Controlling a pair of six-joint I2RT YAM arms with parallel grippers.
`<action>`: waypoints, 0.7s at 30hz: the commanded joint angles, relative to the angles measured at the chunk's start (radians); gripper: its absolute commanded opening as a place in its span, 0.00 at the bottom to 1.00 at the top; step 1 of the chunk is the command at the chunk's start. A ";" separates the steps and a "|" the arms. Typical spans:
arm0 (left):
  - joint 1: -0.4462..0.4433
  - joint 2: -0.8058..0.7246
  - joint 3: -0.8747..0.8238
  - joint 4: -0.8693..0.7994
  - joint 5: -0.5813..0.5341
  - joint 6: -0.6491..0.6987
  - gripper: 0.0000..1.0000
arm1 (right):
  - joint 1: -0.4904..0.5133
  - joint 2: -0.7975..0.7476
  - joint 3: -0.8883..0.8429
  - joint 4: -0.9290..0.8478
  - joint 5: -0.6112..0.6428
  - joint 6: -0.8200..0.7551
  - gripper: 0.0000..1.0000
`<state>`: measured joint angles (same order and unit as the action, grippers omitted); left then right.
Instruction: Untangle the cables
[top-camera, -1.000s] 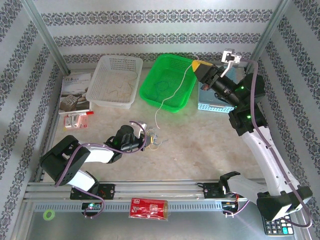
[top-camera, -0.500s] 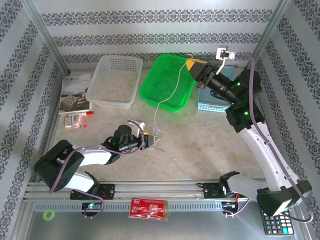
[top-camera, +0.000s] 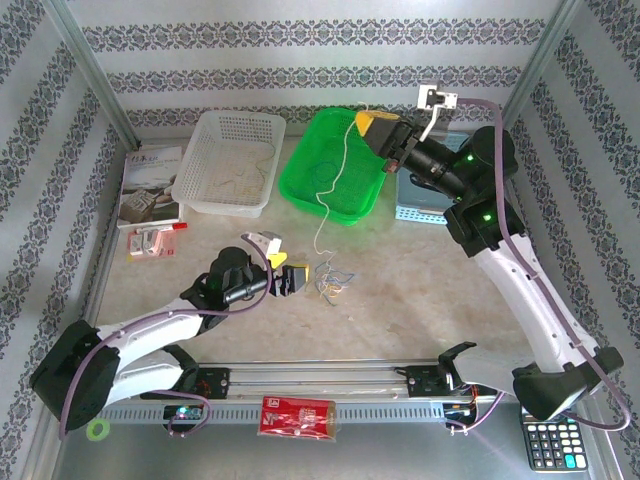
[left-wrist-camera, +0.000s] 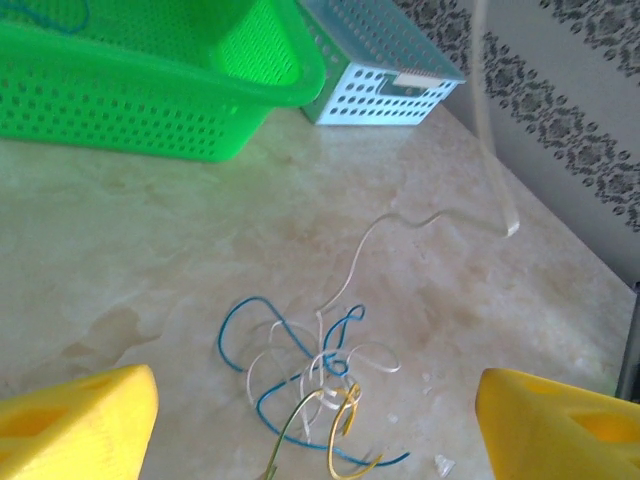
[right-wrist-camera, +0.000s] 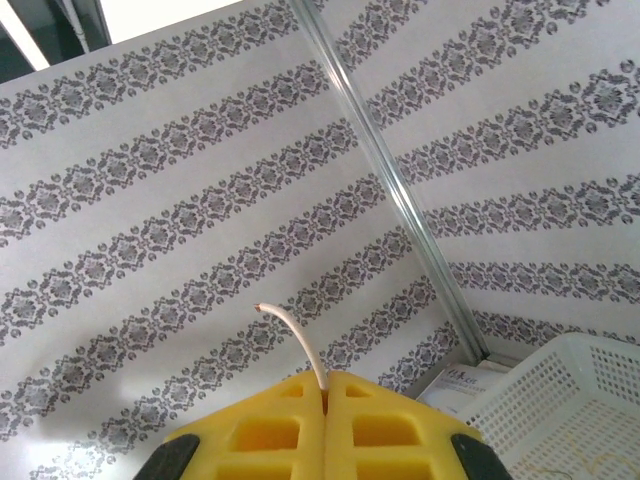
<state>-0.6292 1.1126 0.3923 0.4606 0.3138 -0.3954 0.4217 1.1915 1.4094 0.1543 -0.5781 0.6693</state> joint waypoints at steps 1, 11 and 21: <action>-0.012 -0.015 0.064 -0.038 0.047 0.038 0.84 | 0.019 0.017 0.058 -0.006 -0.017 -0.034 0.00; -0.017 0.091 0.171 0.075 0.108 0.018 0.88 | 0.071 0.072 0.167 -0.051 -0.013 -0.069 0.00; -0.018 0.306 0.216 0.235 0.106 -0.019 0.79 | 0.116 0.155 0.378 -0.094 -0.013 -0.084 0.00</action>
<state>-0.6296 1.3811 0.5900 0.5930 0.3973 -0.4007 0.5251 1.3376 1.7103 0.0528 -0.5781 0.6025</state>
